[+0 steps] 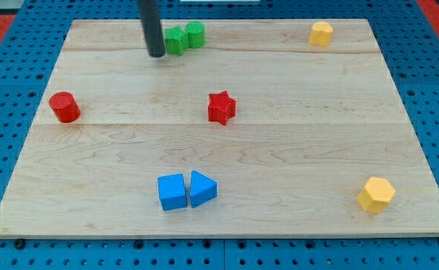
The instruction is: Slide the yellow heart downwards
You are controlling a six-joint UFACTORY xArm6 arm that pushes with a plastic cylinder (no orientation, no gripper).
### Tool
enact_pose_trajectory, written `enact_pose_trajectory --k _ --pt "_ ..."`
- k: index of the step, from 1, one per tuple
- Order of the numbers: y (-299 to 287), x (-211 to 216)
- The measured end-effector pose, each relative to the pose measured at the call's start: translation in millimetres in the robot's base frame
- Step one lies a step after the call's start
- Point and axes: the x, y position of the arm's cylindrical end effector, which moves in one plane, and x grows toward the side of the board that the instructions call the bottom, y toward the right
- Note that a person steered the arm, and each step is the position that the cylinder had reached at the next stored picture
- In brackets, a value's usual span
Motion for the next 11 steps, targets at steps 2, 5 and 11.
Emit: enact_pose_trajectory --k 2,5,11 --pt "56.4 7.4" --pt "238.3 -71.1" --pt "251.7 -13.9"
